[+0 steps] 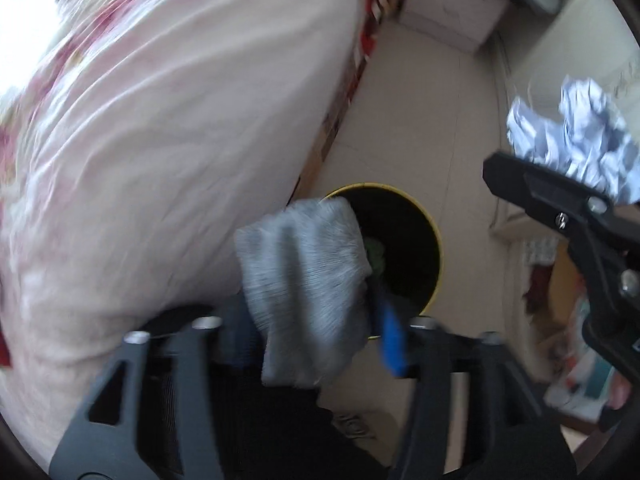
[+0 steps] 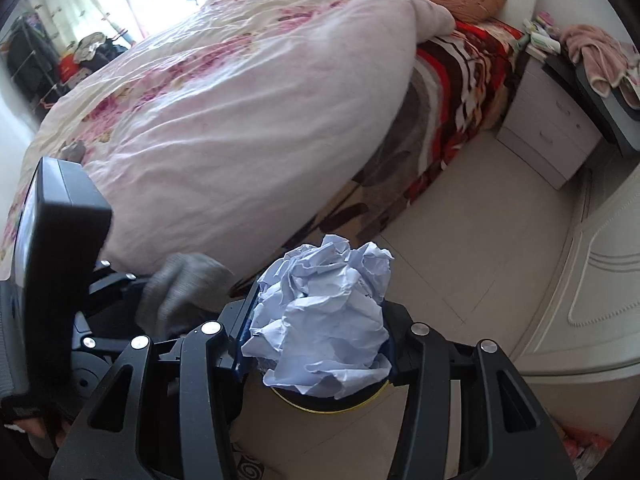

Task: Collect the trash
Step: 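Carry the grey sock and paper ball over the bin and open both tools, then move both tools back over the bed toward the remaining items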

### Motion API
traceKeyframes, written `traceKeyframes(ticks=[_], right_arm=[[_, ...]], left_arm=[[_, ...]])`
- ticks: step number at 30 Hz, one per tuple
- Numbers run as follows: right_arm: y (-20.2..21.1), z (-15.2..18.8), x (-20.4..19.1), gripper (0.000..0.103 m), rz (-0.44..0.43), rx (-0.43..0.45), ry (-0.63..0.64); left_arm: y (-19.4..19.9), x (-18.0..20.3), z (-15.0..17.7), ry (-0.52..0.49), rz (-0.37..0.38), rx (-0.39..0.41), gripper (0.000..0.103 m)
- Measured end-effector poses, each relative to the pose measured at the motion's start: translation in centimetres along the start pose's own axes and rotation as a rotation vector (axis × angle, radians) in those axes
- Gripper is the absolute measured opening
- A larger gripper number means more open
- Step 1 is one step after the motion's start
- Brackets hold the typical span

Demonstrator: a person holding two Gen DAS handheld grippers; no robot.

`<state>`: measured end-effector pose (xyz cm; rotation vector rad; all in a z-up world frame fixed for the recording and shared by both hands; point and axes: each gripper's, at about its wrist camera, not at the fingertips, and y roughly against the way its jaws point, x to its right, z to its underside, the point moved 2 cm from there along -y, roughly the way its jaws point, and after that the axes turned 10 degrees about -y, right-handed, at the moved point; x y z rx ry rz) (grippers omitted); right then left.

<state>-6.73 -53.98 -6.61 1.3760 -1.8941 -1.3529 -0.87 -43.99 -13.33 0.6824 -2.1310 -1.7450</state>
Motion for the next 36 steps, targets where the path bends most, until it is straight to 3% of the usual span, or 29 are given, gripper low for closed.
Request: traceKeyframes(ticks=[2, 9, 15, 17, 18, 19, 21, 22, 28, 36], right_arm=[[-0.3, 0.2, 0.5, 0.045, 0.005, -0.006, -0.014], [-1.1, 0.8, 1.3, 0.045, 0.023, -0.025, -0.030], [-2.3, 1.1, 1.6, 0.046, 0.031, -0.058, -0.038], [-3.1, 1.3, 1.6, 0.053, 0.065, -0.076, -0.028], [-3.4, 1.3, 1.6, 0.069, 0.082, -0.083, -0.024], [-3.7, 1.4, 1.6, 0.078, 0.100, -0.085, -0.025], [-4.0, 1.7, 1.6, 0.078, 0.110, -0.087, -0.029], [-4.3, 1.8, 1.7, 0.084, 0.118, -0.098, -0.035], [-5.2, 2.3, 1.8, 0.085, 0.154, -0.134, -0.043], [-3.9, 1.3, -1.9, 0.085, 0.074, -0.086, 0.002]], left_arm=[[-0.2, 0.6, -0.5, -0.040, -0.039, 0.004, 0.070], [-0.4, 0.9, -1.5, -0.080, -0.064, -0.001, 0.084], [-0.2, 0.2, -0.4, -0.078, -0.100, -0.015, 0.084], [-0.1, -0.6, 0.2, -0.072, -0.119, -0.020, 0.084], [0.0, -1.0, 0.5, -0.069, -0.125, -0.025, 0.084], [0.1, -1.3, 1.0, -0.067, -0.123, -0.029, 0.084], [0.2, -1.9, 1.7, -0.064, -0.125, -0.038, 0.084], [0.4, -2.3, 2.1, -0.059, -0.132, -0.039, 0.084], [1.4, -3.8, 3.7, -0.029, -0.128, -0.039, 0.084], [4.3, -7.2, 5.9, 0.037, -0.141, -0.017, 0.084]])
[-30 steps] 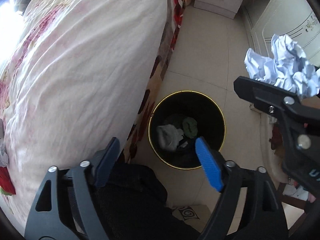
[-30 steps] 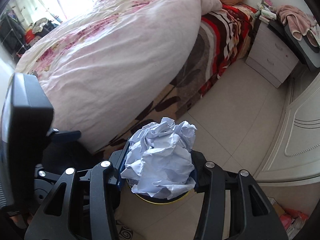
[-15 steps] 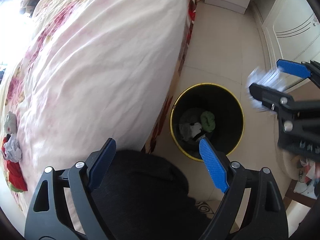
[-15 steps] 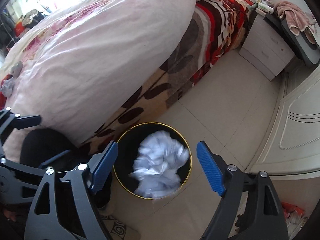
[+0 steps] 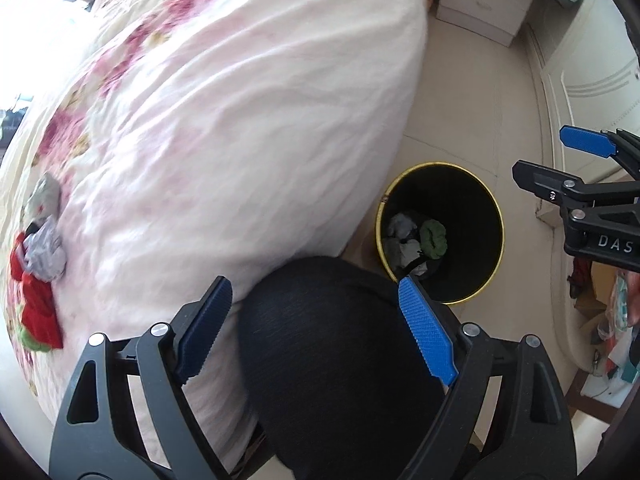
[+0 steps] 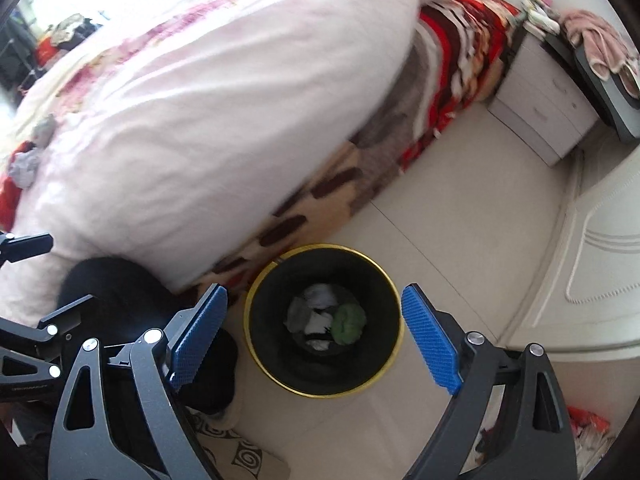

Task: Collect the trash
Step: 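Move both tools back over the bed toward the remaining items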

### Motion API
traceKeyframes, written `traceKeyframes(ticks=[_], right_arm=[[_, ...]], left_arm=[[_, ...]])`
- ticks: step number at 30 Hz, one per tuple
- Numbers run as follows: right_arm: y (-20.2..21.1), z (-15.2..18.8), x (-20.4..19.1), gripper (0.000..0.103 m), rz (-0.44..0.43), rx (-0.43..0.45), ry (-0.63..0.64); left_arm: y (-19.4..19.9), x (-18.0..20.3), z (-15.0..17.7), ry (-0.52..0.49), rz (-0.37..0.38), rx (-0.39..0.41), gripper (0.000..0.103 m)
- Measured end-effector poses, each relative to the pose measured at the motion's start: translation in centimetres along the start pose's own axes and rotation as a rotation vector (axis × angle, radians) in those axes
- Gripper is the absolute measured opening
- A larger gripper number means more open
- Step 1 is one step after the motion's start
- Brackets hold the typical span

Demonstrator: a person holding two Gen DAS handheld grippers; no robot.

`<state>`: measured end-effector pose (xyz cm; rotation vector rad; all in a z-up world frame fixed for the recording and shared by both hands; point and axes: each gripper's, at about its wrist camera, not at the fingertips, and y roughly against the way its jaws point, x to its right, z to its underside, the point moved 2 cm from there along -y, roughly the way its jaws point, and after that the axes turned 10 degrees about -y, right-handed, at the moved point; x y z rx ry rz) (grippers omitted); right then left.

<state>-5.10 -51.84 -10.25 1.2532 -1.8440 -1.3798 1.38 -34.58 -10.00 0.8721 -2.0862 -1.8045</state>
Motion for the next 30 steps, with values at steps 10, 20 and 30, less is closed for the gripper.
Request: traceKeyframes(ticks=[10, 20, 30], right_arm=[[1.6, -1.7, -8.3, 0.085, -0.088, 0.055, 0.135], [2.1, -2.3, -18.1, 0.085, -0.166, 0.069, 0.297], [1.7, -2.8, -25.3, 0.085, -0.208, 0.066, 0.396]], left_arm=[[2.6, -6.9, 3.8, 0.120, -0.068, 0.032, 0.089], [3.6, -13.3, 7.4, 0.248, -0.128, 0.031, 0.089], [3.2, -18.8, 10.8, 0.311, -0.133, 0.019, 0.089]])
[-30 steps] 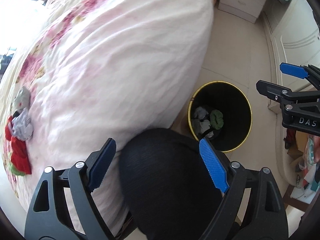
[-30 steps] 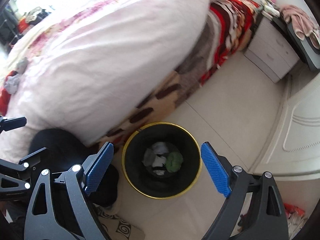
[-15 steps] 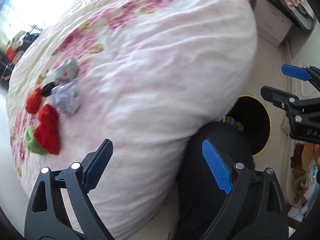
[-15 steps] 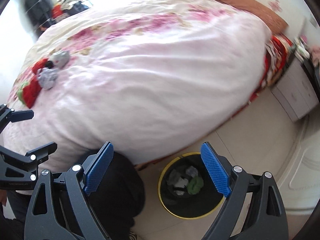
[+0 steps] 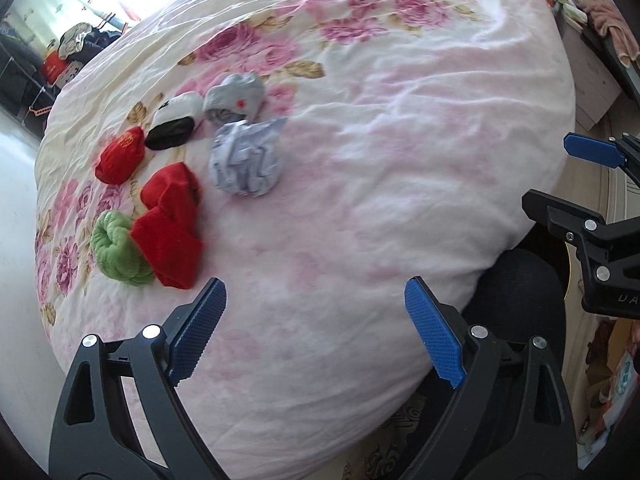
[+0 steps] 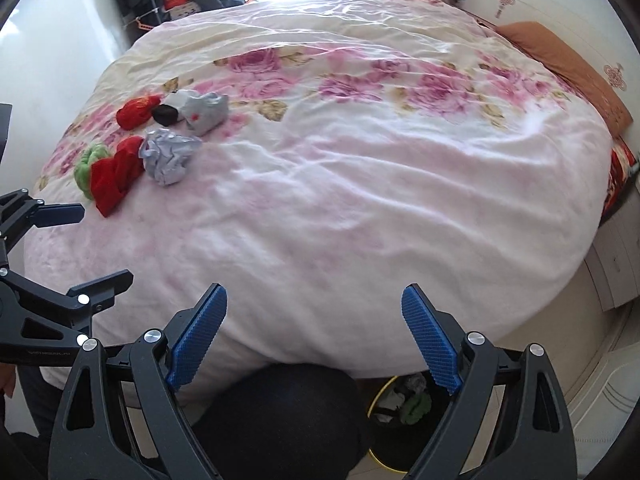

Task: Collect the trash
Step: 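Move both tools back over the bed toward the remaining items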

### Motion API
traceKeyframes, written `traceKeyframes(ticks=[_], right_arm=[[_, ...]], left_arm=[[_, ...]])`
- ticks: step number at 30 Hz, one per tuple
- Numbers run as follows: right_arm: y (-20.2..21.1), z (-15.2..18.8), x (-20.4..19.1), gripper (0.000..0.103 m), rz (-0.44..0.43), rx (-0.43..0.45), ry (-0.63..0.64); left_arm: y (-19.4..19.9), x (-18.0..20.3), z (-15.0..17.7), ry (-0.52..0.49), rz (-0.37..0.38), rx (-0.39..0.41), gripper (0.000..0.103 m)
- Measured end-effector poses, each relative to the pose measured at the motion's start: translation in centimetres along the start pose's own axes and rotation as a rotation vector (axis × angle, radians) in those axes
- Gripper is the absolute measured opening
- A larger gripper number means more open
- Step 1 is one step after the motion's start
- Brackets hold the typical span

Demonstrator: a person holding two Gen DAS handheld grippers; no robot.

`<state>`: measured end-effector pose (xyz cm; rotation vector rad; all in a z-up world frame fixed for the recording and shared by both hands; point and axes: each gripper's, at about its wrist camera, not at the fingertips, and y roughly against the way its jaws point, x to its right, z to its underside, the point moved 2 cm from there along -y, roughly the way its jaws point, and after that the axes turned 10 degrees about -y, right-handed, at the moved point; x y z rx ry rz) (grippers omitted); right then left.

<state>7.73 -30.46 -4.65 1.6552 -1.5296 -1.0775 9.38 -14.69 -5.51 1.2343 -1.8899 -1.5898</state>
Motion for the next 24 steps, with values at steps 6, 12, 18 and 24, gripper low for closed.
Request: traceKeyframes(ticks=[6, 12, 18, 24], right_arm=[[-1.3, -2.2, -2.5, 0.085, -0.007, -0.009, 0.061], [-2.3, -7.2, -3.6, 0.085, -0.041, 0.009, 0.176], [-4.4, -12.7, -5.7, 0.086, -0.095, -0.004, 0.399], [-6.5, -15.5, -8.4, 0.086, -0.183, -0.032, 0.589]], left_arm=[[-1.0, -2.2, -0.5, 0.066, 0.007, 0.001, 0.089], [-1.7, -1.9, -1.5, 0.205, 0.046, 0.009, 0.089], [-3.1, -2.7, -2.2, 0.448, 0.057, 0.006, 0.089], [-3.9, -3.7, -3.5, 0.613, 0.015, 0.003, 0.089]])
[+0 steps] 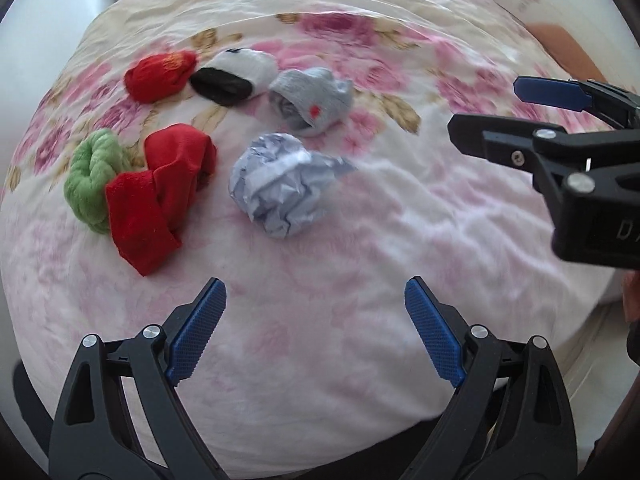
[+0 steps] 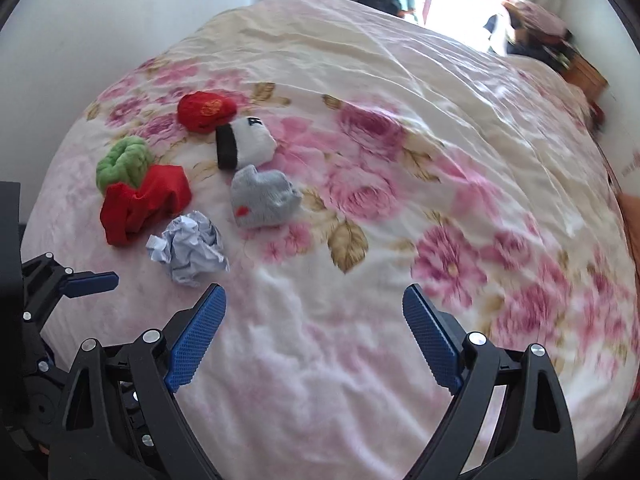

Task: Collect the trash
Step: 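Move both tools back over the bed toward the remaining items, then grasp the crumpled paper ball with the left tool while the right tool grasps the light grey sock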

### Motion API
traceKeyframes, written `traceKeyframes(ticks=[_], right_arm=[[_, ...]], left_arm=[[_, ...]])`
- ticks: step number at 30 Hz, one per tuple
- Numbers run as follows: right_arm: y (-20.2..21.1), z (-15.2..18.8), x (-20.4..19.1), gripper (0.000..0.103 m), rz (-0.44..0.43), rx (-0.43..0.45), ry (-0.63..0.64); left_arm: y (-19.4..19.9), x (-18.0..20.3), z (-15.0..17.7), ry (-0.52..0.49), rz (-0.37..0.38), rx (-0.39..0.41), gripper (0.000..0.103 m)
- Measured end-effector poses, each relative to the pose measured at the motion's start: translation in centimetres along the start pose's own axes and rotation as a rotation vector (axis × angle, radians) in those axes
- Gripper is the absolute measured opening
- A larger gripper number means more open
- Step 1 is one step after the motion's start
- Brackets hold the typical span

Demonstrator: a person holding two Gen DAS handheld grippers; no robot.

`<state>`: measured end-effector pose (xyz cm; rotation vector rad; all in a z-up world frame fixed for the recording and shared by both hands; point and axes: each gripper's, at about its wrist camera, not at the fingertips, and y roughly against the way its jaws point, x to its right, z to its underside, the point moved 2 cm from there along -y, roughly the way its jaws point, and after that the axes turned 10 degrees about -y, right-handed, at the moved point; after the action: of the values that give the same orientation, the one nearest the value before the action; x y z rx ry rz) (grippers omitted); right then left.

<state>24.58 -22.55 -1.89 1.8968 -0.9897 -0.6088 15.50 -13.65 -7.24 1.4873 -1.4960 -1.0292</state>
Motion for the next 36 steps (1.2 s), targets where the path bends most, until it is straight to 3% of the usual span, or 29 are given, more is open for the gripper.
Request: traceKeyframes(ticks=[6, 15, 20, 25, 29, 36], right_arm=[[-2.2, -1.8, 0.1, 0.086, -0.046, -0.017, 0.100], [-4.6, -2.7, 2.6, 0.087, -0.095, -0.039, 0.138], [-6.2, -3.4, 4.1, 0.087, -0.109, -0.054, 0.125], [-6.9, -4.4, 4.1, 0.087, -0.151, -0.054, 0.130], [-7.2, -5.1, 3.3, 0.087, -0.179, -0.057, 0.161], [-8.7, -6.8, 1.1, 0.087, -0.203, -0.086, 0.250]], left_arm=[[-0.4, -0.6, -0.9, 0.154, -0.035, 0.020, 0.089], [-2.7, 0.6, -2.7, 0.252, -0.082, -0.003, 0.089], [-2.8, 0.9, -4.2, 0.249, -0.156, 0.021, 0.089], [-3.6, -1.2, -3.6, 0.351, -0.139, -0.007, 0.089], [-3.6, -1.2, -3.5, 0.343, -0.156, 0.012, 0.089], [-6.0, -3.0, -4.6, 0.404, -0.151, -0.056, 0.089]])
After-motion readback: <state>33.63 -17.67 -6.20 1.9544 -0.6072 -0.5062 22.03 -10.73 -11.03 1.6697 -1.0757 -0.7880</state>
